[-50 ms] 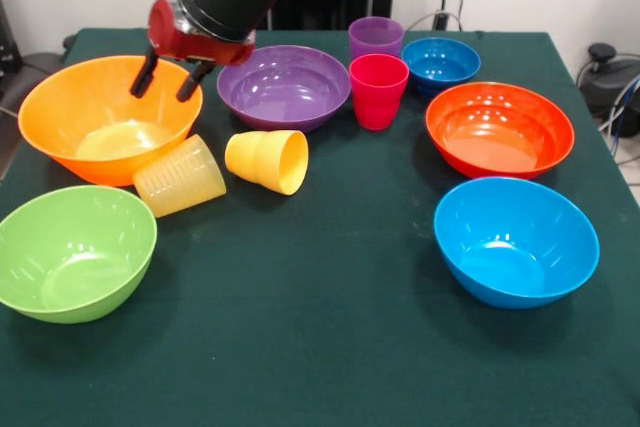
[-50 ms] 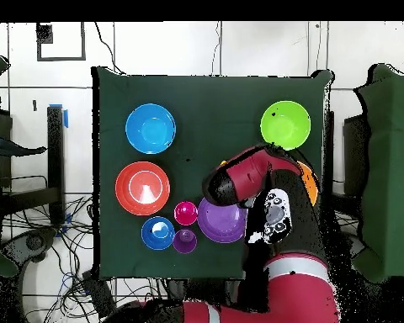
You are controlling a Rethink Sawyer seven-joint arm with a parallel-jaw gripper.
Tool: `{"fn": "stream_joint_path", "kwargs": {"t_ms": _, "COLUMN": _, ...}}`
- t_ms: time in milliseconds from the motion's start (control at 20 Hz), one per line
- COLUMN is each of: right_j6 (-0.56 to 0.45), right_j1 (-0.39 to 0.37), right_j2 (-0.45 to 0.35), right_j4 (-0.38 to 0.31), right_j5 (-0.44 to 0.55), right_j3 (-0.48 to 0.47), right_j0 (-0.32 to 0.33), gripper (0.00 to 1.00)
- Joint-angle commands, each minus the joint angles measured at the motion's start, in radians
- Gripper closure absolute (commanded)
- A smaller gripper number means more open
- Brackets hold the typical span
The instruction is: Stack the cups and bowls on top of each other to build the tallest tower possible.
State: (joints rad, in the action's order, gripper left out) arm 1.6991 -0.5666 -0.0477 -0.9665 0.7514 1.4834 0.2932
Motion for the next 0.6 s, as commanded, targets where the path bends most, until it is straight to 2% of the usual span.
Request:
{"fn": "stream_joint_path", "kwargs": {"t_ms": 50, "right_j6": 0.032, "right_j1": 0.077, "right_j2": -0.016, "right_j4": -0.076, "right_j5": -0.1, "right_j3": -0.008, "right_j0": -0.033, "gripper": 0.0}}
{"fn": "stream_joint_path", "kwargs": {"t_ms": 200, "right_j6": 0.047, "right_j1": 0.087, "right_j2": -0.016, "right_j4": -0.066, "right_j5": -0.119, "right_j3": -0.005, "right_j0": -0.028, "gripper": 0.0}}
{"fn": "stream_joint_path", "kwargs": {"t_ms": 400, "right_j6": 0.026, "right_j1": 0.08, "right_j2": -0.036, "right_j4": -0.018, "right_j5": -0.134, "right_j3": 0.014, "right_j0": -0.009, "gripper": 0.0}}
{"fn": "stream_joint_path", "kwargs": {"t_ms": 600, "right_j6": -0.021, "right_j1": 0.039, "right_j2": -0.084, "right_j4": 0.095, "right_j5": -0.07, "right_j3": 0.047, "right_j0": 0.03, "gripper": 0.0}}
